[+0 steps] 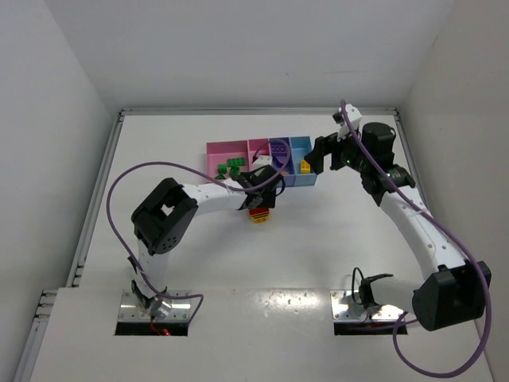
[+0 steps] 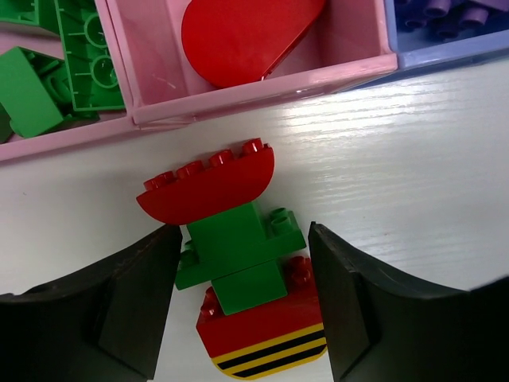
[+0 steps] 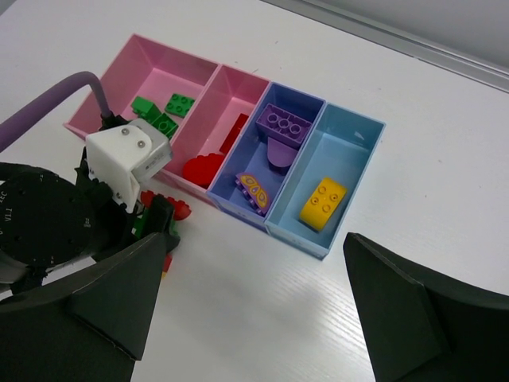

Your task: Sort the legos into containers by color

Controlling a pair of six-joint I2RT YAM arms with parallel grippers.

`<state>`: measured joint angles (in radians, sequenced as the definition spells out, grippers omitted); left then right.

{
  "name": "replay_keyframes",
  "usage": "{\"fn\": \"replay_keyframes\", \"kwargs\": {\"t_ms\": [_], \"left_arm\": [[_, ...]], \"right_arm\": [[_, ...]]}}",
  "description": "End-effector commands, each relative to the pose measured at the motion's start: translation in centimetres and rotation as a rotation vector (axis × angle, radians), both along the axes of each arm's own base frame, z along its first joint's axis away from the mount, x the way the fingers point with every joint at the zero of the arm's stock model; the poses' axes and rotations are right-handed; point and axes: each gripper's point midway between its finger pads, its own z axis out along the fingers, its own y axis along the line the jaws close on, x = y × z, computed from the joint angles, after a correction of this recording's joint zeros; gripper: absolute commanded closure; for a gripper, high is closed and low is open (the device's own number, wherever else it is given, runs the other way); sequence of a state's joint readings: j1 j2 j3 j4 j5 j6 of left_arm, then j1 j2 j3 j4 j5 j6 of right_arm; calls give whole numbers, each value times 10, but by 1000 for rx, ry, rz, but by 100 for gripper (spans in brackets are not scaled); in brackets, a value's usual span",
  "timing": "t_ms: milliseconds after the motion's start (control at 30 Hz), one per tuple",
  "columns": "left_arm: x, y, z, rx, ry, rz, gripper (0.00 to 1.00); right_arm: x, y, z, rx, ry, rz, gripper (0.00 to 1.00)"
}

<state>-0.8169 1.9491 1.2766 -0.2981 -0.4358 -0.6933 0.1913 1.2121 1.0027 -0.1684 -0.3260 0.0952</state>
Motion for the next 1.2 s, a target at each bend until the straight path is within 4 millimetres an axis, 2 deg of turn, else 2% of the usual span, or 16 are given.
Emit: {"fn": "replay_keyframes", "kwargs": {"t_ms": [0,233,333,367,467,533,567,600,633,700,733,767,800,900,1000,1167], "left_arm": [[-4,7,-8,16,7,27,29],[-16,9,-23,14,45,-12,37],[-27,8,-24,-14,53,-82,47],[-30,3,-13,-48,44,-118,55],[-45,-7,-2,-93,37,-252,64],[-53,-19,18,-133,20,-383,65],[-70,-27,19,-169,48,-468,65],[-75,-30,26,-191,39,-521,65],[-79,-35,48,-222,1,-579,65],[-100,-35,62,-245,-21,-741,65],[-109,-36,57,-250,-1,-792,65],[-114,-34,70,-259,-40,-868,65],[-133,-37,72,-309,-7,-963,65],[-157,-30,76,-323,-2,-1121,65],[-161,-22,71,-276,-6,-1169,67],[-160,-8,72,-195,-61,-1196,73]], "right_arm": [[5,3,4,19,-26,15,7],[4,2,2,10,-22,18,7],[4,-1,5,11,-31,8,7],[1,-2,4,11,-29,8,7],[-2,-1,-2,11,-10,17,7],[-9,6,-3,45,8,52,7],[-13,7,-8,58,23,76,7],[-18,12,-13,88,56,93,7],[-19,12,-13,100,58,108,7],[-28,19,-23,155,115,151,7],[-30,19,-21,173,122,163,7],[-35,23,-31,191,160,186,7],[-40,28,-38,222,197,228,7],[-60,44,-53,300,302,349,7],[-74,56,-71,379,412,446,7],[-93,68,-77,508,548,559,7]]}}
